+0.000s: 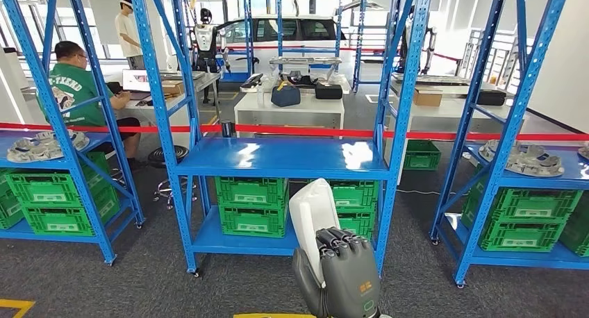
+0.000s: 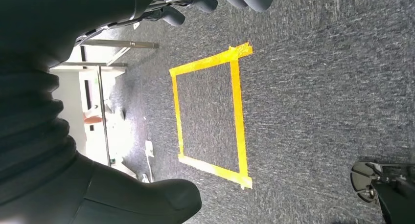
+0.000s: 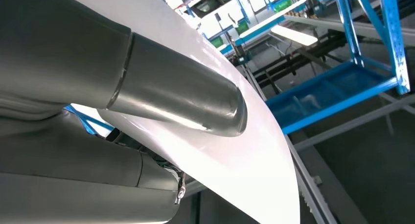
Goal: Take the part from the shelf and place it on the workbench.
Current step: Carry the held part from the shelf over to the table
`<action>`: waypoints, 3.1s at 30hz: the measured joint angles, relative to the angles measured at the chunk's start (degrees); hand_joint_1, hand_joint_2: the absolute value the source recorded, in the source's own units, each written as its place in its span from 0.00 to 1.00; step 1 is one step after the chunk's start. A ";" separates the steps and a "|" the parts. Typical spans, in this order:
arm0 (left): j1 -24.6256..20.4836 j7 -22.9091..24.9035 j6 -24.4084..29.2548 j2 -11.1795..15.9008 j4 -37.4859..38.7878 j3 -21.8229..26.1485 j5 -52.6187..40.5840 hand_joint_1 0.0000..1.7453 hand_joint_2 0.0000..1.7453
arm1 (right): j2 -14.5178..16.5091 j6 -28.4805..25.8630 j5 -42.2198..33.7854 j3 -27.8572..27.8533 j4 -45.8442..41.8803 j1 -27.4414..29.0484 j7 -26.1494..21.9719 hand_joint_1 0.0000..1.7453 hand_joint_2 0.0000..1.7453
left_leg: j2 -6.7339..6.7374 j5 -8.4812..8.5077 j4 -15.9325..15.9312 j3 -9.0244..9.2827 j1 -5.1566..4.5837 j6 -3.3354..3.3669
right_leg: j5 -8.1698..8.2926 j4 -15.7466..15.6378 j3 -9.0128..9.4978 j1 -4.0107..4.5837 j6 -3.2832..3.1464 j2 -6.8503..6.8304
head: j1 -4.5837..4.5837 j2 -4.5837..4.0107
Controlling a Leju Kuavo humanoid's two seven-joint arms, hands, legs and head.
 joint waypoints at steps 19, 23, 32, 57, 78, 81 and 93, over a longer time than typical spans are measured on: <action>-0.51 -1.73 -0.31 0.23 -0.10 -0.08 -0.30 0.00 1.00 | 0.24 0.23 0.81 -0.24 0.15 -0.02 -0.14 1.00 0.00 | 0.26 -8.38 -2.73 11.33 -0.24 0.29 | 9.77 -0.58 -9.90 -0.38 0.50 -1.68 | -0.22 0.00; -0.27 -1.72 -0.24 0.41 -0.12 -0.09 -0.28 0.00 1.00 | 0.16 0.51 1.27 -0.37 0.16 0.43 -0.22 1.00 0.00 | -1.01 -6.07 -2.52 9.05 -0.09 1.07 | 1.39 11.89 -14.64 -0.56 1.50 -0.42 | -0.14 0.00; -0.04 -1.73 -0.24 0.38 -0.12 -0.09 -0.26 0.00 1.00 | 0.17 1.11 1.55 -0.44 0.14 0.86 -0.13 1.00 0.00 | -5.62 -3.94 -0.69 4.80 0.15 -0.81 | 3.77 -0.59 -3.97 -0.05 -0.30 2.74 | -0.06 0.00; 0.94 -1.31 0.82 0.61 -0.01 -0.08 -0.02 0.00 1.00 | -1.19 1.40 1.43 -0.24 -0.14 2.36 -0.14 1.00 0.00 | -4.34 -3.61 -0.70 4.82 0.24 0.76 | -0.78 12.40 -10.20 -0.42 0.64 0.27 | 0.00 0.00; 1.78 -2.59 1.62 0.68 -0.07 8.03 10.87 0.00 1.00 | 2.10 5.65 4.12 1.14 -1.86 0.86 0.58 1.00 0.00 | 2.66 -3.44 -0.62 4.33 0.45 -1.60 | 3.32 -0.99 -3.08 0.06 -0.20 -7.59 | -0.30 0.00; 2.03 -2.97 1.33 0.78 -0.06 9.26 11.32 0.00 1.00 | 2.11 5.94 4.54 1.10 -2.73 0.99 0.75 1.00 0.00 | 0.65 -2.97 -0.94 4.26 0.70 -0.42 | 1.60 0.99 -3.56 -0.40 0.84 -5.13 | -0.23 0.00; 2.17 -3.39 1.10 1.23 -0.13 10.60 11.92 0.00 1.00 | 0.47 5.25 4.28 1.02 -3.04 1.78 1.34 1.00 0.00 | -8.11 -1.85 -0.57 2.76 0.77 -1.46 | 2.96 -0.20 -3.42 -0.29 -0.27 4.01 | -0.07 0.00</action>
